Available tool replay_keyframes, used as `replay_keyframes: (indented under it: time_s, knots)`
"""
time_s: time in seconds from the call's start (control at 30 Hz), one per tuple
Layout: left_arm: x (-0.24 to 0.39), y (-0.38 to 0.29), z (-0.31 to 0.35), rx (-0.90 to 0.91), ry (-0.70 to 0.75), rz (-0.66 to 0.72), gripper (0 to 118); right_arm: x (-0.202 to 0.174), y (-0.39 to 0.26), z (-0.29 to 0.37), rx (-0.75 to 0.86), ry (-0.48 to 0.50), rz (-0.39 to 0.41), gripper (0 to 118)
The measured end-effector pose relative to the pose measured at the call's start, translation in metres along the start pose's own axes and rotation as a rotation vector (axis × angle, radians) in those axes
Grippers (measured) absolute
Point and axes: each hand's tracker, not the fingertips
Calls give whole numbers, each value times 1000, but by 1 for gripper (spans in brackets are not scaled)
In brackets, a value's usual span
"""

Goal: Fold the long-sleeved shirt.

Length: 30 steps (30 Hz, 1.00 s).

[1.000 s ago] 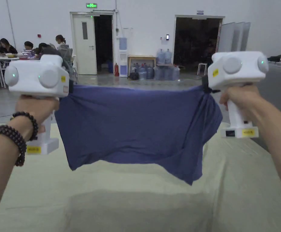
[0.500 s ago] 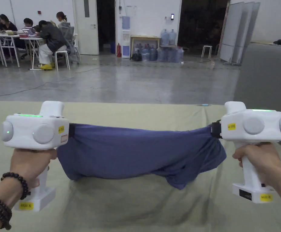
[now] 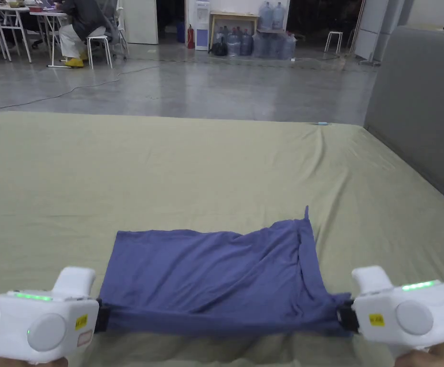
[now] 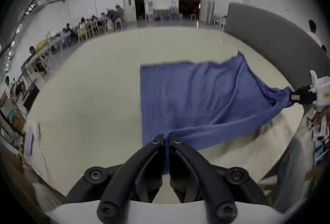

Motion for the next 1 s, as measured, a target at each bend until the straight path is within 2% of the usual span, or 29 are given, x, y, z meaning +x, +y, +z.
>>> replay_keyframes:
  time_s: [0.17,0.2,0.23,0.27,0.3,0.4,0.43,0.47,0.5,0.53,0.57,0.73,0.83,0.87,0.9,0.93,0.97,1.0]
  knots:
    - [-6,-20,-4,3,-12,55,2,-6,-20,-25,-54,-9,-11,2]
    - [-8,-20,-2,5,-35,77,23,-6,-19,-24,-60,-10,-15,15]
    - [-9,-19,2,8,-48,85,79,-7,-16,-19,-49,-15,-24,52]
    - [-12,-16,5,12,-37,78,114,-6,-12,-11,-35,-1,-33,79]
    - [-12,-12,8,10,-33,66,116,-6,-6,-2,-18,9,-50,91]
    - [-13,1,31,112,-14,31,113,-2,10,35,116,-18,-60,90]
    - [-13,7,35,109,-12,35,95,0,16,43,144,-20,-70,75]
    - [-13,13,44,125,10,48,49,1,19,52,168,-25,-90,50]
    - [-14,17,55,159,12,48,49,2,21,57,202,-36,-101,35]
    - [-14,20,58,181,4,45,27,2,23,59,219,-39,-95,35]
    - [-13,23,54,177,2,48,0,3,21,53,221,-68,-112,0]
    - [-12,53,25,159,-45,92,0,5,21,33,143,2,-121,0]
    - [-28,103,-8,193,-45,115,0,6,24,16,118,4,-117,0]
    - [-30,122,-23,195,-40,127,22,11,32,15,112,-3,-109,0]
    - [-33,142,-41,190,-38,134,65,11,36,9,108,-10,-104,0]
    - [-36,159,-61,145,-26,145,114,12,40,4,108,-12,-101,0]
    - [-39,176,-88,93,7,150,117,14,45,-2,107,-13,-100,0]
    - [-42,192,-112,178,-3,151,117,19,54,-5,106,-12,-103,0]
